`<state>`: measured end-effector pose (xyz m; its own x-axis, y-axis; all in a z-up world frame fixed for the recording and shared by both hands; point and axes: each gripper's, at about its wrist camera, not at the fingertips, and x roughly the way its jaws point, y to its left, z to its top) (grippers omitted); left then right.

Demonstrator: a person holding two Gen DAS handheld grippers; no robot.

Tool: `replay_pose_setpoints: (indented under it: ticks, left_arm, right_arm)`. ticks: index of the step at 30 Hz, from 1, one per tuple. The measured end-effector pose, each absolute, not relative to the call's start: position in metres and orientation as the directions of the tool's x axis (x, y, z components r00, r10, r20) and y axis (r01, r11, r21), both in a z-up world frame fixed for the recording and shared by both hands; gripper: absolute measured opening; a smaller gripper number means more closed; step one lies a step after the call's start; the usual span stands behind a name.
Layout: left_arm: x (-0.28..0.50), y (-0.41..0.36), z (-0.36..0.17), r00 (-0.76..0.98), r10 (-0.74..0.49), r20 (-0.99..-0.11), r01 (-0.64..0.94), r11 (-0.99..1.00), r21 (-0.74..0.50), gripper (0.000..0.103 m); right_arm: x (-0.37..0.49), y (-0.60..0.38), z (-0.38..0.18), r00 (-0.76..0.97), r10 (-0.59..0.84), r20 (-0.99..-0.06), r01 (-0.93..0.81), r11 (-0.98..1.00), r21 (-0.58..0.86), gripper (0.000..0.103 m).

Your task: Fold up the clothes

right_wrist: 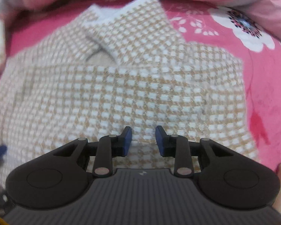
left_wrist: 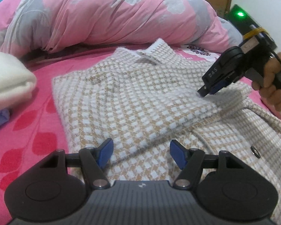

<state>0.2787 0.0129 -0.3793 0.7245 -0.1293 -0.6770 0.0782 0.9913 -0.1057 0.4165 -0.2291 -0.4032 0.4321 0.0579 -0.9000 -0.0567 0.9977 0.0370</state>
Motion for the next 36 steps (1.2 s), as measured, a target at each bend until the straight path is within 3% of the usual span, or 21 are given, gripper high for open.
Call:
replay_pose_setpoints:
  ticks: [20, 33, 36]
  left_arm:
    - [0.289, 0.025, -0.363, 0.693, -0.142, -0.707, 0.012, 0.982, -0.186, 0.068]
    - [0.276, 0.021, -0.332, 0.679, -0.03, -0.734, -0.132, 0.978, -0.162, 0.076]
    - [0.274, 0.021, -0.331, 0.664, -0.04, -0.747, -0.156, 0.969, -0.191, 0.083]
  right_arm:
    - [0.394, -0.241, -0.402, 0.518, 0.13, -0.845, -0.063, 0.992, 0.114, 0.04]
    - [0.391, -0.245, -0.4, 0.508, 0.193, -0.84, -0.127, 0.981, 0.149, 0.054]
    - [0.391, -0.243, -0.399, 0.502, 0.191, -0.844, -0.139, 0.98, 0.14, 0.058]
